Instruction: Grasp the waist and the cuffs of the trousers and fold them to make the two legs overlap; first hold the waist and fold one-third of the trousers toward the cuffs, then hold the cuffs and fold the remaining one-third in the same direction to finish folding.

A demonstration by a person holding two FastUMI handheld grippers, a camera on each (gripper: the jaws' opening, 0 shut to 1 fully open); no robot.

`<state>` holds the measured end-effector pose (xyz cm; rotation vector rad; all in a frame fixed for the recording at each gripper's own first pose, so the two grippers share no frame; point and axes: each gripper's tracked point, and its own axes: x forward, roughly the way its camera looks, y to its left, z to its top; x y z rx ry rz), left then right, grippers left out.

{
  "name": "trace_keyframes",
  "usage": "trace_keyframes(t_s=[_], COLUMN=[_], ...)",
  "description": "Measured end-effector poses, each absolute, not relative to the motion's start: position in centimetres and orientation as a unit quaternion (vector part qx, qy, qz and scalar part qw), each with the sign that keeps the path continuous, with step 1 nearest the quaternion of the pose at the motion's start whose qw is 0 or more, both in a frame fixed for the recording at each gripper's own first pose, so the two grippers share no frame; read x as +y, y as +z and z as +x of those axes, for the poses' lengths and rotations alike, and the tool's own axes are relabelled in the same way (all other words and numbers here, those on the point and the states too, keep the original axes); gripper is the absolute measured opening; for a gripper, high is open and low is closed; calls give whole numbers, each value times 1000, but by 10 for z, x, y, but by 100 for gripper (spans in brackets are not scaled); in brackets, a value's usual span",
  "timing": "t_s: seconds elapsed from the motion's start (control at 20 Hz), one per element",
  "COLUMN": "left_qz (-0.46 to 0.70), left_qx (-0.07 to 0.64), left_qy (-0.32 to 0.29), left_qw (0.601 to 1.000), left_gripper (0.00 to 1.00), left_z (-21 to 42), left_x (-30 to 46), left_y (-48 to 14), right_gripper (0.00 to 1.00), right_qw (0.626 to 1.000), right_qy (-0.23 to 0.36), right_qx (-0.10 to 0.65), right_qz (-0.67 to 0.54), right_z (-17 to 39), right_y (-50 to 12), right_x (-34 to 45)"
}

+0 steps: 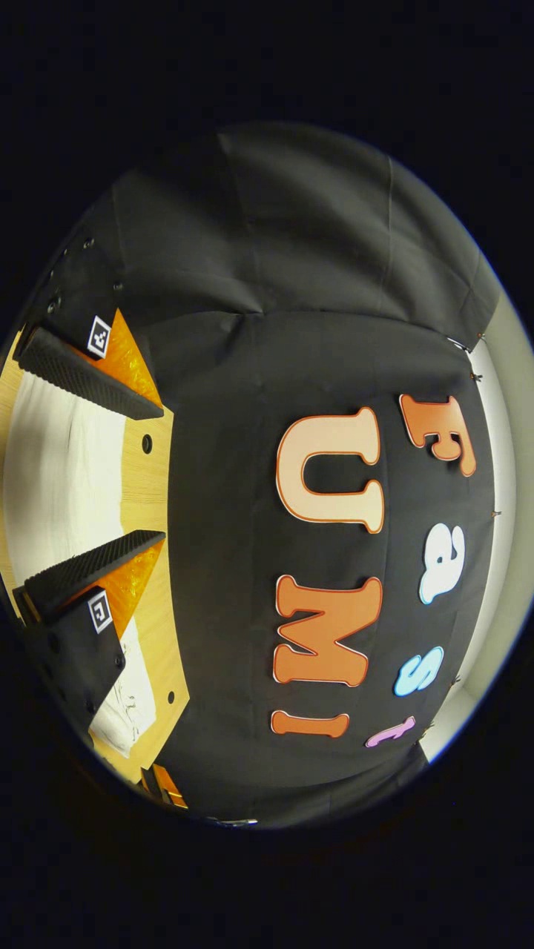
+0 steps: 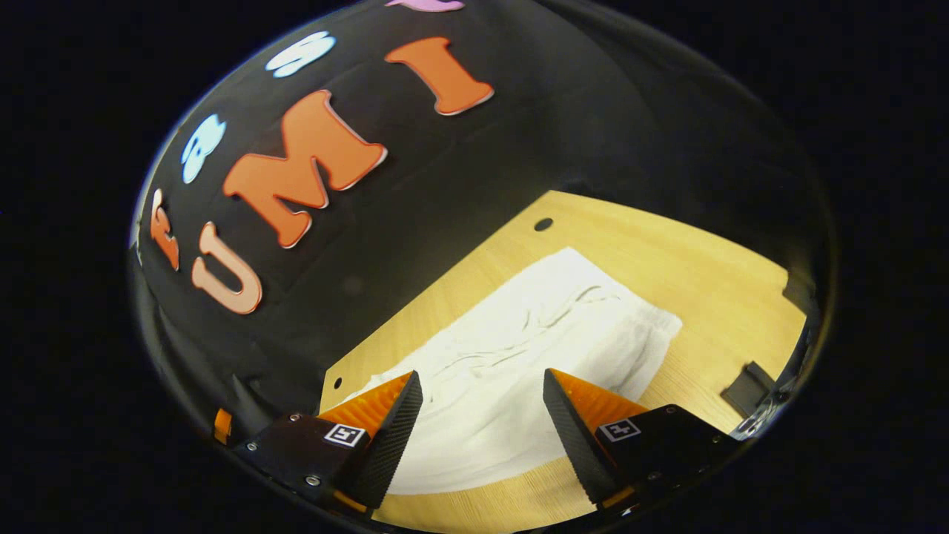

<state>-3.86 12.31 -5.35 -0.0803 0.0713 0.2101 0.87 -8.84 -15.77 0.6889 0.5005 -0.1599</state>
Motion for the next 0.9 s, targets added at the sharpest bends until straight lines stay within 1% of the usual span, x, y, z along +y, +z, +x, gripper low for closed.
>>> trace_keyframes(t_s=[0.3, 0.55, 0.75, 0.9], left_qz=[-38, -41, -39, -36], left_qx=[43, 51, 59, 65], left_qy=[122, 139, 155, 165], left_qw=[991, 988, 985, 983], left_gripper=[98, 98, 98, 98], left_z=[-41, -41, -40, -38], left_x=[130, 135, 138, 140], left_y=[-60, -66, -72, -78], right_gripper=[98, 98, 99, 99], right_qw=[859, 824, 801, 787], right_qy=[-132, -173, -193, -196], right_qx=[291, 334, 362, 379], right_qz=[400, 423, 436, 445], right_z=[3, -5, -3, 2], right_y=[-216, -262, -291, -302], right_x=[-123, -146, -159, -162])
